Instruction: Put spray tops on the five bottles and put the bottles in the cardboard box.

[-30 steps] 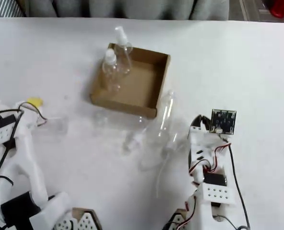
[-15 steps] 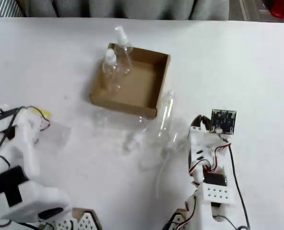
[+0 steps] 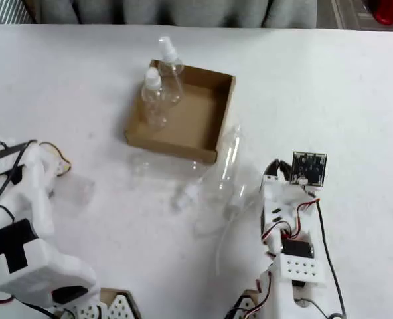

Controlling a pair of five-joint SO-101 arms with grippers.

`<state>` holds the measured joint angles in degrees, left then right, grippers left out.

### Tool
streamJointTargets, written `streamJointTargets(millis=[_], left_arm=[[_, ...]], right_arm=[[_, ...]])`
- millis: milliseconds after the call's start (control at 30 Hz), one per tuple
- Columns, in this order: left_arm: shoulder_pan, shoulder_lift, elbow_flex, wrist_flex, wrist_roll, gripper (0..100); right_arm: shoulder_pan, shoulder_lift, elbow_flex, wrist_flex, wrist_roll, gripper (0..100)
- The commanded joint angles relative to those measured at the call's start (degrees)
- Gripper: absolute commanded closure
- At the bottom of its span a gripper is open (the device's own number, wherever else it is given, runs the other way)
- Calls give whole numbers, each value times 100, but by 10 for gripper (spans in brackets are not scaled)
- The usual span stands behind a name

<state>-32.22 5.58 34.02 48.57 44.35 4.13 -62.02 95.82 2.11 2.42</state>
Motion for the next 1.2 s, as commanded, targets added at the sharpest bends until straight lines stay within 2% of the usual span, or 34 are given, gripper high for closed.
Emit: streamJointTargets(millis=[0,133,367,467,633,933,1033,1167], left_arm=[[242,-31,-404,-149,-202,937],[593,-40,-589,-53,-334,978],[1209,-848,-1477,1055,-1530,973],[1473,-1437,-1732,1284,-1723,973],[1921,-2141,-1723,1310,-2277,973],[2026,-2782,-1231,1108,-4404,973],[2149,-3125,-993,1108,-4677,973],[2431,-3670,-703,1108,-4695,973]], right_arm=[[66,-48,53,-101,9,981],[66,-48,53,-101,9,981],[110,-92,53,-101,26,981],[251,-92,35,-101,448,981],[347,-101,9,-101,607,981],[400,-101,0,-110,607,981],[400,-101,0,-119,607,981],[400,-101,0,-119,607,981]])
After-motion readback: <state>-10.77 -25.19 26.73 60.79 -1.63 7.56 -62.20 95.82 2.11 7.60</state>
